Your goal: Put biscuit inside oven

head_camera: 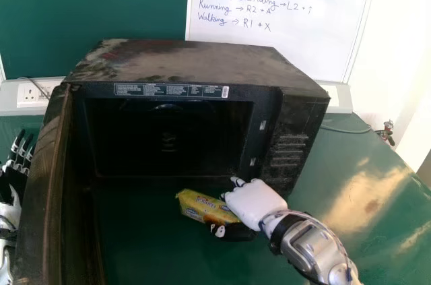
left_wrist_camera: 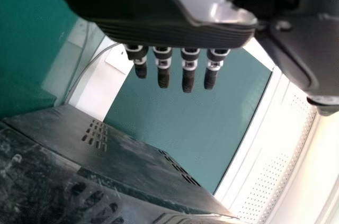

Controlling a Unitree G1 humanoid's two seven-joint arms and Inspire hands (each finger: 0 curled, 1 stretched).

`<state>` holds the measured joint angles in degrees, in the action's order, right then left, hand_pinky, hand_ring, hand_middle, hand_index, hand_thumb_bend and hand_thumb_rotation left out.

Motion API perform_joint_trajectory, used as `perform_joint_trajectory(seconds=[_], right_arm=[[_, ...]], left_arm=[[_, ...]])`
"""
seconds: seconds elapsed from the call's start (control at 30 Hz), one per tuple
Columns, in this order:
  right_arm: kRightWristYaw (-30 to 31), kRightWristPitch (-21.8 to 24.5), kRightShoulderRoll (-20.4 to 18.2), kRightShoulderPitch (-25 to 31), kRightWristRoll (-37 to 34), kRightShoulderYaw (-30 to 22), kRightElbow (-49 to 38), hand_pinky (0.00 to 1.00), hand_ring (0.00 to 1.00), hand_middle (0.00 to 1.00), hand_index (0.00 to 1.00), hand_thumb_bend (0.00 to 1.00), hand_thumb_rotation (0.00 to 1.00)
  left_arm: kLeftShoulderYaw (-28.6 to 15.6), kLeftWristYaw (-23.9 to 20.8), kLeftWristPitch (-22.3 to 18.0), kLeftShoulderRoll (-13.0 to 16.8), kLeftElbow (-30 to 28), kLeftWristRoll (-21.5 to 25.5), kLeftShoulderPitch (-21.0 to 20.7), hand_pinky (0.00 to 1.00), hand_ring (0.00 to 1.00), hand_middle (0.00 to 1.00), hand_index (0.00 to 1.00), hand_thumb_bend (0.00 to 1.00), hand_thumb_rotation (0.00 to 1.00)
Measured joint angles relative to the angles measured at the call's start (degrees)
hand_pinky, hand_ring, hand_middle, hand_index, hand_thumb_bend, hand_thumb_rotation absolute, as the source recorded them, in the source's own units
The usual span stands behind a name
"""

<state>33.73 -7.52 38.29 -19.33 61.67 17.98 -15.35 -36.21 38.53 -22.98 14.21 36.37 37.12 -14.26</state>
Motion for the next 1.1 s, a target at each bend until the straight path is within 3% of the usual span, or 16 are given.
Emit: perform_joint_trajectory(seconds=[0.5,0.6,0.77,0.8,0.87,1.1], right_arm=[[-0.64,-0.6,-0.16,-0.01,-2.46,-1.4,-1.79,0.39,0.47,0.49,0.7,0.55,0.0],[-1.55,-0.76,-0.4,-0.04,-2.45,-1.4,-1.79,0.39,0.46,0.49,0.69,0.55,0.0],[-5.56,-1.93,-1.12,-0.07,-2.54,-1.4,-1.06,0.36,0.45,0.49,0.68,0.55,0.0],[-6.26,-2.13,-1.3,-0.1,-2.55,-1.4,-0.68,0.36,0.44,0.49,0.57,0.54,0.0],[-7.9,-2.64,-1.75,-0.21,-2.51,-1.39,0.55,0.35,0.44,0.49,0.51,0.53,0.0],[-11.06,-2.83,-3.06,-2.09,-0.47,-0.17,3.73,0.3,0.38,0.45,0.54,0.52,0.0]], left_arm=[[0.05,0.11,0.13,0.02,-0.23,0.04,0.14,0.11,0.47,0.66,0.85,0.13,0.0],[0.07,0.1,0.13,0.05,-0.22,0.04,0.19,0.19,0.49,0.66,0.84,0.15,0.0],[0.14,-0.34,0.21,0.04,-0.43,0.02,0.29,0.18,0.47,0.66,0.84,0.14,0.0],[0.14,-0.34,0.2,0.04,-0.4,0.02,0.28,0.17,0.47,0.65,0.84,0.14,0.0],[0.16,-0.33,0.19,0.05,-0.32,0.03,0.26,0.18,0.47,0.65,0.84,0.14,0.0],[0.16,-0.06,0.19,0.04,-0.4,0.07,0.31,0.12,0.45,0.64,0.84,0.13,0.0]])
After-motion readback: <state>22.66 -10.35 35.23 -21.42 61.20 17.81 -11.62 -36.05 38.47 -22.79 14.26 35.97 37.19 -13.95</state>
